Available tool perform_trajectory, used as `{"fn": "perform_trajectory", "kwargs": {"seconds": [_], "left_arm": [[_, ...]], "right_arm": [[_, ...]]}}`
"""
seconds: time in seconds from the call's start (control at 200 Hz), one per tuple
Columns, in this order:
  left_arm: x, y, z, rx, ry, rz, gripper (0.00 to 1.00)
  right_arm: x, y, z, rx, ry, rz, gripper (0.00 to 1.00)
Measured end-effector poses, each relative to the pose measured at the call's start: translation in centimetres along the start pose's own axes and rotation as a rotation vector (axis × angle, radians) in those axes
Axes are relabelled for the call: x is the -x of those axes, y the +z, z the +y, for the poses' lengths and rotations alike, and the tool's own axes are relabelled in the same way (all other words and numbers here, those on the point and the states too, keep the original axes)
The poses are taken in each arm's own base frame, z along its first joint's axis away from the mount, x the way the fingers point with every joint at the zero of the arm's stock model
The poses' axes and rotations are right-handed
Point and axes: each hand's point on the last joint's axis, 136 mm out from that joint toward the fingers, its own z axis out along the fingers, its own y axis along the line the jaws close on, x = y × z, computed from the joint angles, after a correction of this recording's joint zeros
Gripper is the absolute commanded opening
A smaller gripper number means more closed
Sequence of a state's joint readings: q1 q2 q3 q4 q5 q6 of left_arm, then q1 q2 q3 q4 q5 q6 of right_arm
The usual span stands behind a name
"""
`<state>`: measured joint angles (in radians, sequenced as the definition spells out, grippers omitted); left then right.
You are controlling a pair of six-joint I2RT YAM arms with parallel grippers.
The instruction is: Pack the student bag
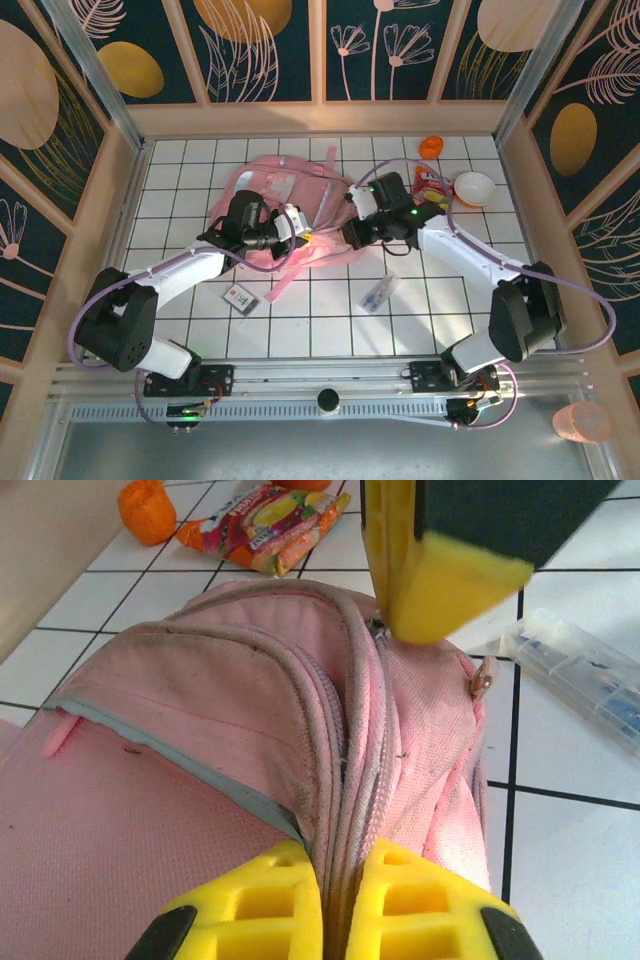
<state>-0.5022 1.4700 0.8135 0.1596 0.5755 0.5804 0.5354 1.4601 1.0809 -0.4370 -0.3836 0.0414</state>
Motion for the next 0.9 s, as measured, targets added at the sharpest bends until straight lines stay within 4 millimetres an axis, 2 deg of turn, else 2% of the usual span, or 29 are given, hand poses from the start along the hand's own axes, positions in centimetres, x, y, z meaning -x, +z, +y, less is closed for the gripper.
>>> {"fn": "perform_trajectory", "kwargs": {"seconds": [0.125, 0.165, 0.32, 0.42, 0.566, 0.666, 0.726, 0.791, 0.901], "left_arm": [[0.2, -0.5, -0.1, -0.001, 0.019, -0.001, 0.00], [0.2, -0.7, -0.3, -0.006, 0.019, 0.001, 0.05], [-0.3, -1.0, -0.8, -0.015, -0.028, 0.004, 0.40], [-0.4, -2.3, -0.4, 0.025, -0.145, -0.008, 0.54], [0.5, -4.8, 1.5, 0.180, -0.411, -0.043, 0.54], [-0.1, -7.2, 3.0, 0.349, -0.656, -0.052, 0.51], [-0.9, -8.7, 3.5, 0.443, -0.791, -0.052, 0.50], [-2.2, -10.0, 3.9, 0.535, -0.923, -0.047, 0.55], [-5.3, -11.1, 3.8, 0.655, -1.099, -0.003, 0.57]], "right_arm": [[-0.2, -0.8, -1.5, -0.017, 0.048, -0.026, 0.00], [-0.3, -0.8, -2.0, -0.025, 0.065, -0.031, 0.00], [-1.1, -0.1, -1.7, -0.021, 0.095, -0.022, 0.00], [-1.8, 0.5, -1.4, -0.035, 0.121, -0.005, 0.00], [-3.2, 1.5, 0.4, -0.023, 0.143, 0.025, 0.00], [-3.8, 2.2, 1.2, -0.014, 0.167, 0.031, 0.00], [-4.1, 2.4, 1.5, -0.008, 0.181, 0.033, 0.00], [-4.2, 2.6, 1.8, -0.004, 0.196, 0.032, 0.00], [-3.9, 2.7, 2.4, 0.002, 0.212, 0.018, 0.00]]}}
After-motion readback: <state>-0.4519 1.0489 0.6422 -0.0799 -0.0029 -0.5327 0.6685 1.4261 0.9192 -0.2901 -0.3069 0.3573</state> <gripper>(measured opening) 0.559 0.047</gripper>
